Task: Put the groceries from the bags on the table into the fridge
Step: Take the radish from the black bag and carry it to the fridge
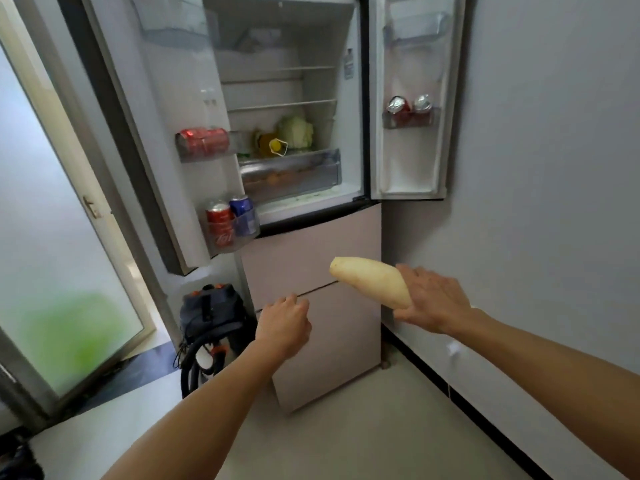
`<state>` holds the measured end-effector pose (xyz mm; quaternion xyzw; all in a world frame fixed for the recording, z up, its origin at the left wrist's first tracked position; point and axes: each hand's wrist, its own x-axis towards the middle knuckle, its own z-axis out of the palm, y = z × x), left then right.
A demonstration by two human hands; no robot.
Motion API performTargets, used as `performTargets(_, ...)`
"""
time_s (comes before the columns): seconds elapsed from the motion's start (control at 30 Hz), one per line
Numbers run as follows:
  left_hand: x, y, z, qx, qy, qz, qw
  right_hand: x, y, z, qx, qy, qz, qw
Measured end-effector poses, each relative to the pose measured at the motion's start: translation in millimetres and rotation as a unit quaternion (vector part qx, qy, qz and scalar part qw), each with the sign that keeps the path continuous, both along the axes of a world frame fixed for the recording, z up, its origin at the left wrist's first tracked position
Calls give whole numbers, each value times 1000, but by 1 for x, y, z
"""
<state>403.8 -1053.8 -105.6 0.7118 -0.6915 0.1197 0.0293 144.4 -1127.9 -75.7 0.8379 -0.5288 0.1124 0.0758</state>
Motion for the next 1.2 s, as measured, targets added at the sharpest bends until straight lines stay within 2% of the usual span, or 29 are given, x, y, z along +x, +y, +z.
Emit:
performTargets(0.13,-3,-93,19,-3,19,26,999,8,-103,18,18,-19,15,1000)
performTargets(0.33,19,-202,61,-53,20,62,996,52,-235,71,-14,-27,64,997)
performTargets(0.67,110,-387,116,-140,2,111,984,161,-421,152,-111,-46,131,984)
performTargets(0.93,182,-553,197,-217,18,126,968,250,-560,252,-181,-52,143,972)
performTargets(1.2,245,-652,255,-329,-36,147,932,324,-678,340,-122,-57,109,985)
